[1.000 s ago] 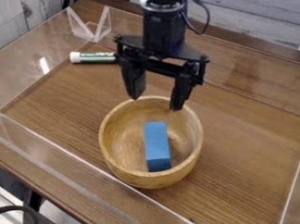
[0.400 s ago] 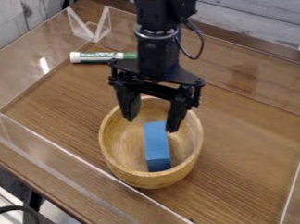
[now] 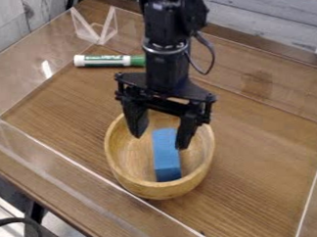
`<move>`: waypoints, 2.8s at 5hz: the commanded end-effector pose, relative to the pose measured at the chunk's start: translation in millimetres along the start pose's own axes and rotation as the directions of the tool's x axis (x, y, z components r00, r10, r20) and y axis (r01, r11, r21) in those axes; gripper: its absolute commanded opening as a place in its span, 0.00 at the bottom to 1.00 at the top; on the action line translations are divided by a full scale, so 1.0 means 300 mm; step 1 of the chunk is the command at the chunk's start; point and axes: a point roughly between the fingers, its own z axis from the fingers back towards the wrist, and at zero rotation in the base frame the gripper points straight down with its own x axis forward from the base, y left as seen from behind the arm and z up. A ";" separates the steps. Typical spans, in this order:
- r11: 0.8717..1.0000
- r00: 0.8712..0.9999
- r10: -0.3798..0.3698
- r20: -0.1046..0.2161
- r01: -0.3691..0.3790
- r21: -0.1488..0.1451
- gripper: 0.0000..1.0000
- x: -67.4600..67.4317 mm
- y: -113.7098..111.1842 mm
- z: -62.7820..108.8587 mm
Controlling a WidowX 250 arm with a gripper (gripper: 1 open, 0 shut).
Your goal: Remove the blue block from inside the brown bowl and put it on the table
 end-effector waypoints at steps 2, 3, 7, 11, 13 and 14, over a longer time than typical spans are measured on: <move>1.000 0.999 0.002 0.047 -0.001 -0.016 1.00 0.010 -0.007 0.004; 1.000 0.999 0.002 0.046 -0.001 -0.020 1.00 0.010 -0.005 -0.011; 0.999 0.999 0.016 0.050 -0.014 -0.036 1.00 0.011 0.003 -0.053; 0.999 0.998 0.020 0.066 -0.017 -0.045 1.00 0.013 0.004 -0.066; 0.998 0.997 0.030 0.072 -0.027 -0.052 1.00 0.020 0.002 -0.107; 0.998 0.997 0.033 0.076 -0.029 -0.055 0.00 0.023 0.002 -0.119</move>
